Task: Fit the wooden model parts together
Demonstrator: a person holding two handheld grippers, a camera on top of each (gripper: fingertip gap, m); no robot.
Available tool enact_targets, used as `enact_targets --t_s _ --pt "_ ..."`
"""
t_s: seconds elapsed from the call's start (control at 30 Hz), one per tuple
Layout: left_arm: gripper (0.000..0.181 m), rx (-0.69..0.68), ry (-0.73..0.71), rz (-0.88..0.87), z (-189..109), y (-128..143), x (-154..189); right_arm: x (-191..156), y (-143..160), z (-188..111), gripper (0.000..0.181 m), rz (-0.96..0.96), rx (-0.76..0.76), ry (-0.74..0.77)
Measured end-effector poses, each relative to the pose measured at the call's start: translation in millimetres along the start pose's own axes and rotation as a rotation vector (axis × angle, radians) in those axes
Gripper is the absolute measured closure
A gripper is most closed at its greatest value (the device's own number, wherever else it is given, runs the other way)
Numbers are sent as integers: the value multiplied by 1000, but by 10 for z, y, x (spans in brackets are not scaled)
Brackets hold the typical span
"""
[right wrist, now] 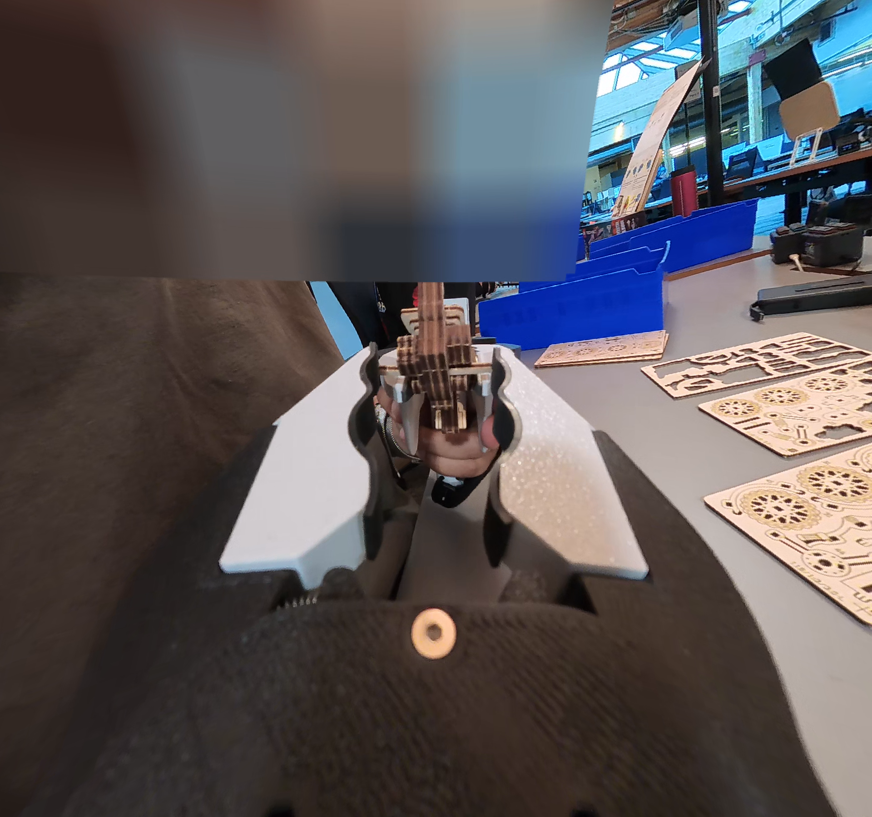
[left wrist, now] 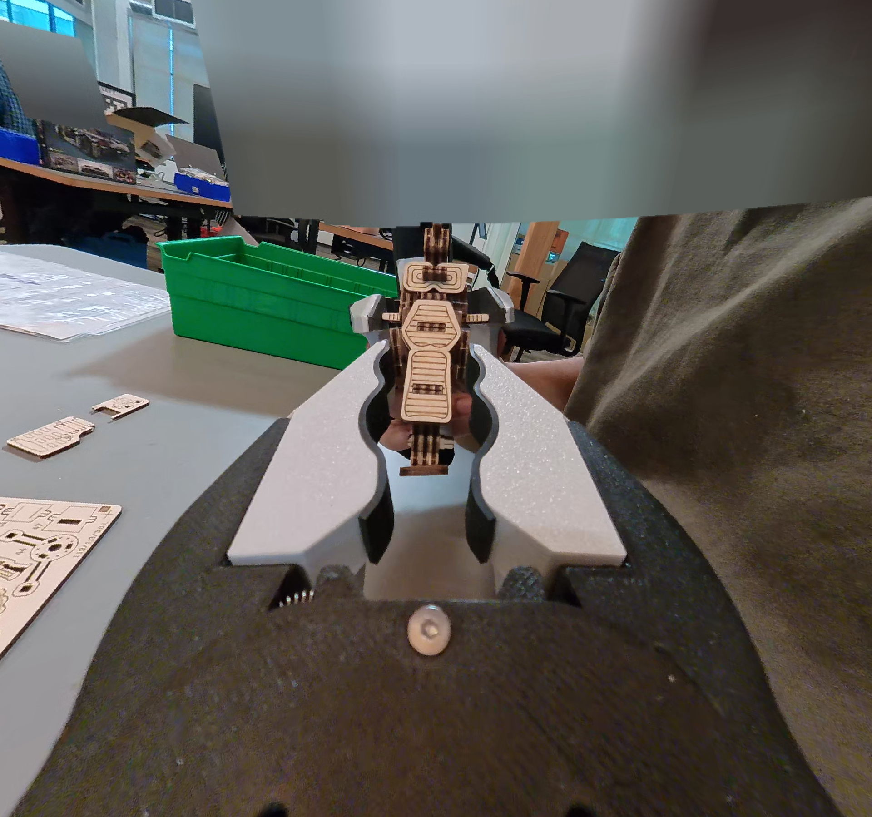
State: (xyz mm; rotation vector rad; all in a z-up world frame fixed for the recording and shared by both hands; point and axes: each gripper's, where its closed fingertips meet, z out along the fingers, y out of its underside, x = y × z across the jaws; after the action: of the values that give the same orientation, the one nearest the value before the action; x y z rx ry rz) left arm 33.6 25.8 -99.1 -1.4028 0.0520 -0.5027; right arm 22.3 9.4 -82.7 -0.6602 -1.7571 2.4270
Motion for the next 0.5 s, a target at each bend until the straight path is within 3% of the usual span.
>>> enact_targets --t_s 0.5 --pt "154 1 6 -10 3 6 1 -1 11 -7 136 -6 -23 -2"
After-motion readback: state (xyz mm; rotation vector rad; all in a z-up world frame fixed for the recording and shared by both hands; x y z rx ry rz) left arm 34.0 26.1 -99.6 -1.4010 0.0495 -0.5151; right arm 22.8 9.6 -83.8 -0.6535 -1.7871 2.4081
